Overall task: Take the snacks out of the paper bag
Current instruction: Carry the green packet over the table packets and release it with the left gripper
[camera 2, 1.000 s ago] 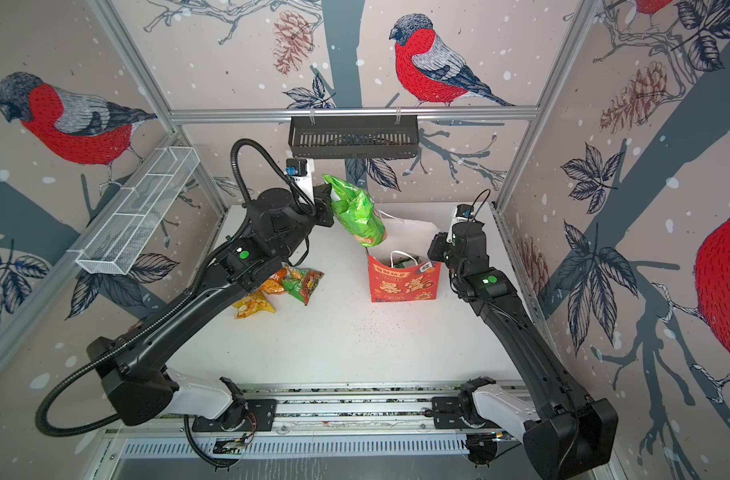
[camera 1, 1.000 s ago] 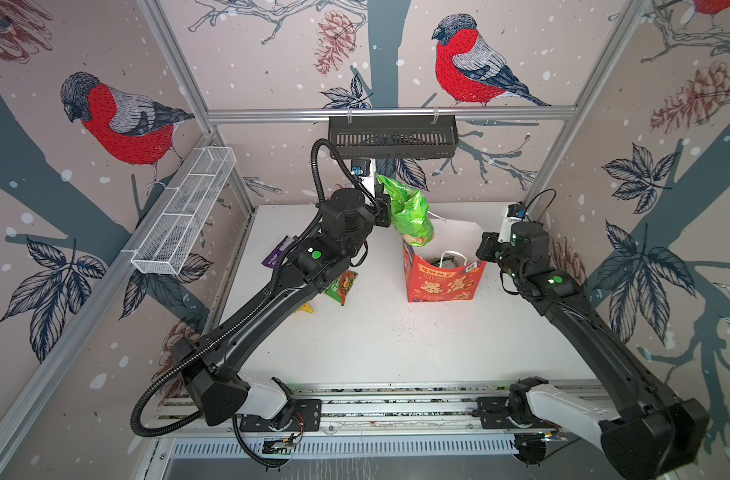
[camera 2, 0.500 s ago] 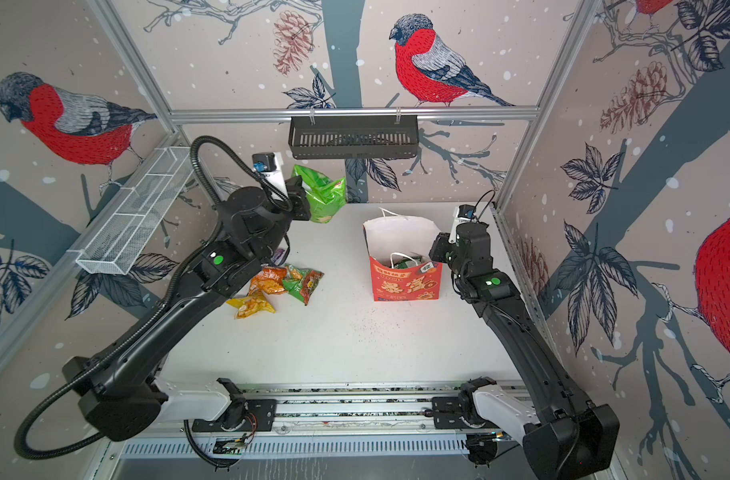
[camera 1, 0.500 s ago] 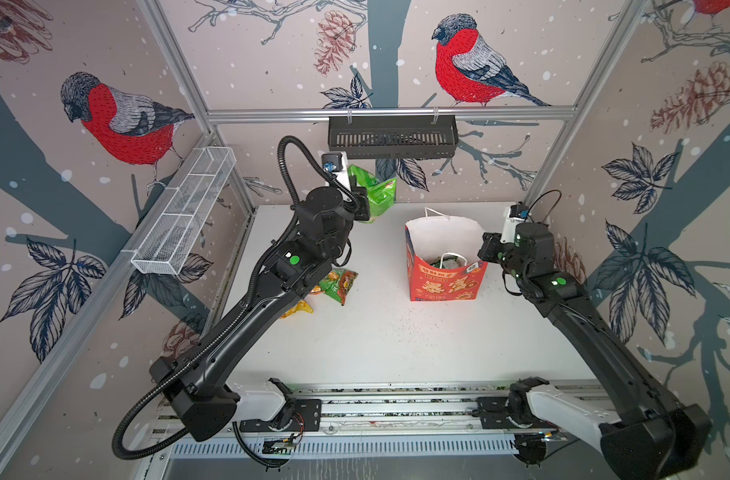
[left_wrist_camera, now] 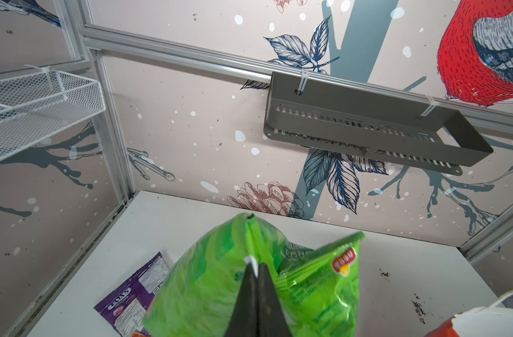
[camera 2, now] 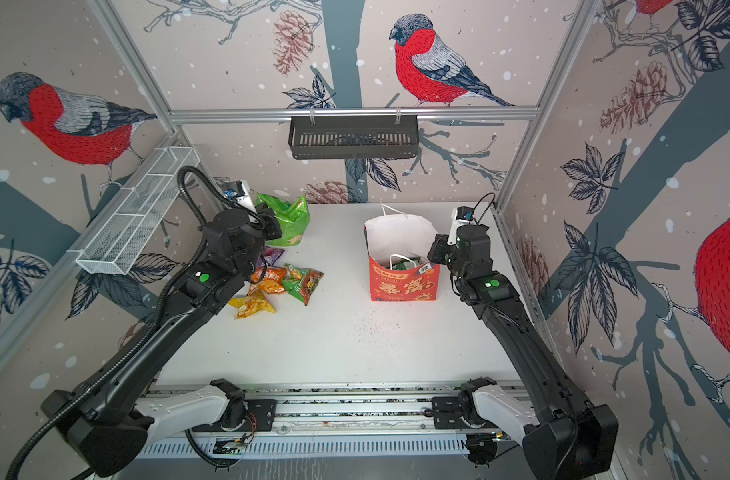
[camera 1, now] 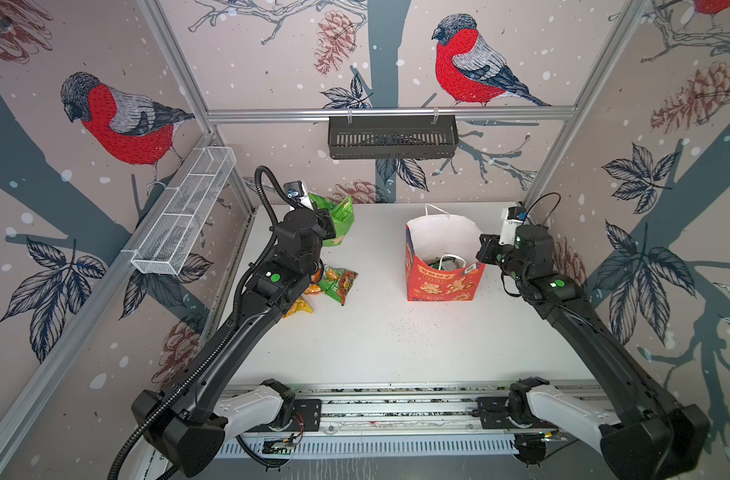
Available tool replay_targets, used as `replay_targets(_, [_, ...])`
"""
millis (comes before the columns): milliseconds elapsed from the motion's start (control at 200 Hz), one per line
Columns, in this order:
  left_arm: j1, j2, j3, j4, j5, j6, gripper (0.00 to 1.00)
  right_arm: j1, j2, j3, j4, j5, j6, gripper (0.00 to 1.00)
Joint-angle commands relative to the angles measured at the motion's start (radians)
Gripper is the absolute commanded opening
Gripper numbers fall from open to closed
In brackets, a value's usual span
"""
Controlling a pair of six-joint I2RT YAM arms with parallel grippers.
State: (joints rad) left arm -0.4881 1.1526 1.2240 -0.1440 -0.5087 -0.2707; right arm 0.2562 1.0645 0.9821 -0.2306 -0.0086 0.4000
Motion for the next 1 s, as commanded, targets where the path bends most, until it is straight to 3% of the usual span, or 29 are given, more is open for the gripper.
replay_targets(0, [0.055, 0.015, -0.02, 0.026, 0.01, -0.043, 0.0, -0.001, -0.013, -0.011, 0.048, -0.019, 0.007, 0.0])
replay_targets(125, [0.124, 0.026, -0.088, 0.062, 0.066, -0.074, 0.0, -0.003, -0.028, -0.029, 0.054, -0.02, 0.008, 0.0])
replay_targets(350, [0.171, 0.066, -0.172, 0.125, 0.095, -0.085, 0.0, -0.007, -0.04, -0.059, 0.056, 0.003, 0.016, 0.0])
replay_targets(485, [0.18, 0.093, -0.221, 0.222, 0.081, -0.08, 0.0, -0.006, -0.031, -0.071, 0.051, 0.012, 0.017, 0.0])
replay_targets(660, [0.181, 0.153, -0.22, 0.226, 0.096, -0.078, 0.0, -0.008, -0.004, -0.047, 0.012, 0.036, 0.002, 0.0])
replay_targets(956, [0.182, 0.089, -0.339, 0.331, 0.093, -0.102, 0.0, -0.012, -0.026, -0.046, -0.016, 0.071, 0.011, 0.0])
replay_targets(996, [0.183, 0.077, -0.361, 0.349, 0.101, -0.115, 0.12, -0.012, -0.026, -0.046, -0.018, 0.07, 0.015, 0.0])
